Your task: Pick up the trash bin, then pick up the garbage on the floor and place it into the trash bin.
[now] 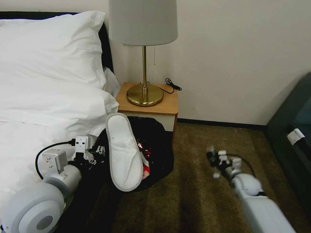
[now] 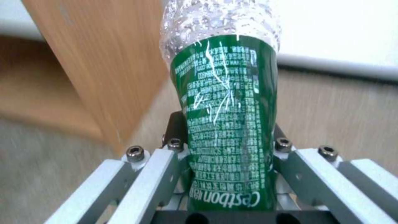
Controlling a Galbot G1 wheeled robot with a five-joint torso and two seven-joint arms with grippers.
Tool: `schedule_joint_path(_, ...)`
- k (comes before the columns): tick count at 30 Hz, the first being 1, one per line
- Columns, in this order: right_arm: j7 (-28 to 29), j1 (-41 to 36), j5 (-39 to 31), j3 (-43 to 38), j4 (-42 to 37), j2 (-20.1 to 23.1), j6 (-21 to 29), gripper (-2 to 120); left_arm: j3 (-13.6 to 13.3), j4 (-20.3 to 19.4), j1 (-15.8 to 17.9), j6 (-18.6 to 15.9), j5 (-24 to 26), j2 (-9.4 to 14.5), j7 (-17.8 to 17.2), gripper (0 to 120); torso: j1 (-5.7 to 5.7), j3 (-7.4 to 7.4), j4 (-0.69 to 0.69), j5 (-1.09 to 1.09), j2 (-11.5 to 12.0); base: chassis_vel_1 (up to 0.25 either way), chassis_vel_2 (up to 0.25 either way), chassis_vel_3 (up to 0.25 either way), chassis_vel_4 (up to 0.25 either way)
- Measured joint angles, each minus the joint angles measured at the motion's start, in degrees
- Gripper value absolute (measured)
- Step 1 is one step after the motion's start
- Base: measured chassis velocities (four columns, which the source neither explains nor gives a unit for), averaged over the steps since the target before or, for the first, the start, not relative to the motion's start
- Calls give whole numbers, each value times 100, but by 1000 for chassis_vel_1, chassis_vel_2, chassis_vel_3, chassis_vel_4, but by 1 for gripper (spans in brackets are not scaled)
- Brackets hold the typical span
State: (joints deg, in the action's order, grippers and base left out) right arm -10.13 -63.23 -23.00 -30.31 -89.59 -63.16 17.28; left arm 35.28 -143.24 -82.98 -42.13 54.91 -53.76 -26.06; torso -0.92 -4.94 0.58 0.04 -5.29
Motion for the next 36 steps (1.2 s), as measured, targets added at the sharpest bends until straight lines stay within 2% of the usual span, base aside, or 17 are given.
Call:
schedule_joint_path(2,12,-12,-57,-70,-245,68,19,20,-12,0,0,0,-6,0,0,2,0,0,-1,-1,0,0,0,0,0)
schedule_joint_path(3,57,-19,-284,-210,-765,237,80,20,-42,0,5,0,-34,11,0,2,0,0,-2,-7,0,0,0,0,0)
schedule_joint_path(7,118,56,-650,-378,-1388,454,249,20,-78,26,8,0,-66,41,-5,2,0,0,-2,-2,0,0,0,0,0)
schedule_joint_path(9,130,264,-1119,-550,-2026,749,443,20,-139,58,23,0,-62,76,-5,2,0,0,-4,-8,0,0,0,0,0)
schedule_joint_path(13,95,496,-1588,-548,-2568,964,497,20,-204,89,54,0,-22,83,-8,2,0,0,-4,-4,0,0,0,0,0)
schedule_joint_path(15,29,709,-2118,-432,-3022,1063,509,20,-254,112,72,0,58,93,-14,2,0,1,-4,-4,0,0,0,0,0)
schedule_joint_path(16,29,709,-2118,-432,-3022,1063,509,20,-254,112,72,0,58,93,-14,2,0,1,-4,-4,0,0,0,0,0)
schedule_joint_path(18,-79,895,-2559,-239,-3427,1108,525,20,-293,130,87,0,162,128,-33,2,1,0,-5,-6,0,0,0,0,0)
schedule_joint_path(24,-392,1034,-2788,183,-3846,1158,546,20,-375,198,130,0,289,184,-69,2,0,0,-4,-5,0,0,0,0,0)
schedule_joint_path(31,-496,1332,-2783,1253,-4108,1149,551,20,-696,225,211,0,302,291,-88,2,0,0,-4,-5,0,0,0,0,0)
schedule_joint_path(36,-502,1448,-2658,1900,-4171,1169,571,20,-743,222,243,0,331,342,-90,2,0,0,-3,-5,0,0,0,0,0)
